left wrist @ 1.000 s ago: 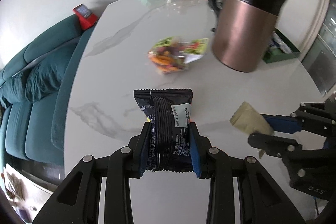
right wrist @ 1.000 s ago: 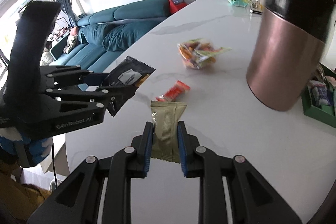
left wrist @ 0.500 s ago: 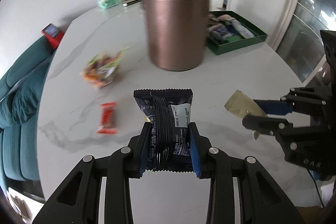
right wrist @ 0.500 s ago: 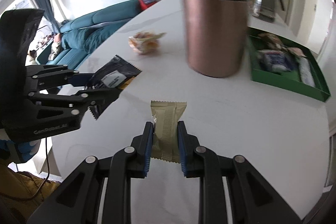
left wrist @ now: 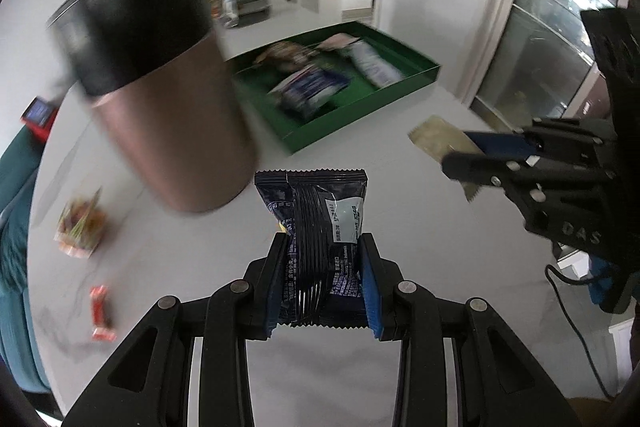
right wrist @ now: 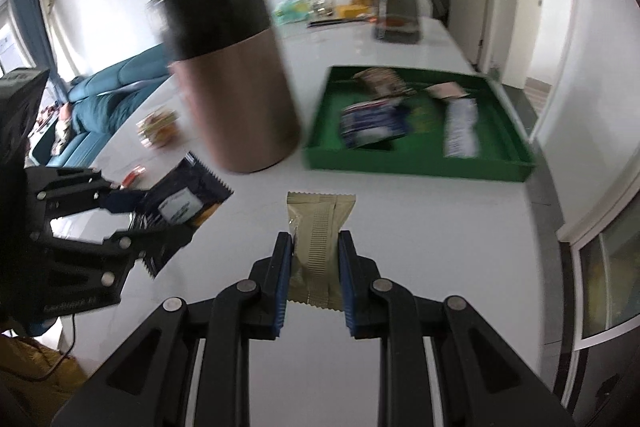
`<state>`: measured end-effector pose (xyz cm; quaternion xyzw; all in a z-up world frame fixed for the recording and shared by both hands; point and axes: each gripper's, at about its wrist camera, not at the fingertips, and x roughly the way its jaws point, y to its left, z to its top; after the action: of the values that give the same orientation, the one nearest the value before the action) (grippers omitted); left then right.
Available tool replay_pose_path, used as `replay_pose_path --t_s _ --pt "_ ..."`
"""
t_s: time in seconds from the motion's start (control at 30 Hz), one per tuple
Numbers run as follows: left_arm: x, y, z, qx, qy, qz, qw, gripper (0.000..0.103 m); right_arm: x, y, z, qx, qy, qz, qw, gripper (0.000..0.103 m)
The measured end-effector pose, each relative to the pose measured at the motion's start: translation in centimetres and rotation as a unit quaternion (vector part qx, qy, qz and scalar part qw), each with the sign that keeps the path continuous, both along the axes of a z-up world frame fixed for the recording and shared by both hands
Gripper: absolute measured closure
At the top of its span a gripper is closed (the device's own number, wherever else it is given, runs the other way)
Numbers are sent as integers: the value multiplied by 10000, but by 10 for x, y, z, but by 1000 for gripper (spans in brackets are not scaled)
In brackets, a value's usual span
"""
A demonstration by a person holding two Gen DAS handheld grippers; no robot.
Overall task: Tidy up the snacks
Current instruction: 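Lift the black wrapper and beige pack and carry both over the green tray, then lower both snacks into the green tray and open both tools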
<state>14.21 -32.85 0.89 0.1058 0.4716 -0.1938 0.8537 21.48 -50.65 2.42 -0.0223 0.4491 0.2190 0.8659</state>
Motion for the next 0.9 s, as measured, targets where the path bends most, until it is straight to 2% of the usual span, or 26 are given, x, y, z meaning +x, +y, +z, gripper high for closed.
replay_pose_path --t_s 0.23,0.4,0.67,0.9 --pt "52 -70 14 -140 -178 -189 9996 73 60 -67 15 -181 -375 -379 9984 88" --pt "106 -99 16 -166 -307 152 9993 73 108 -94 15 -235 -556 -494 9970 88" --pt "183 -129 -8 174 -435 597 9971 73 179 -108 -23 -286 -441 -539 9972 88" --pt "215 -134 -38 454 -363 789 9952 73 217 -107 -61 -341 -223 -529 9978 88"
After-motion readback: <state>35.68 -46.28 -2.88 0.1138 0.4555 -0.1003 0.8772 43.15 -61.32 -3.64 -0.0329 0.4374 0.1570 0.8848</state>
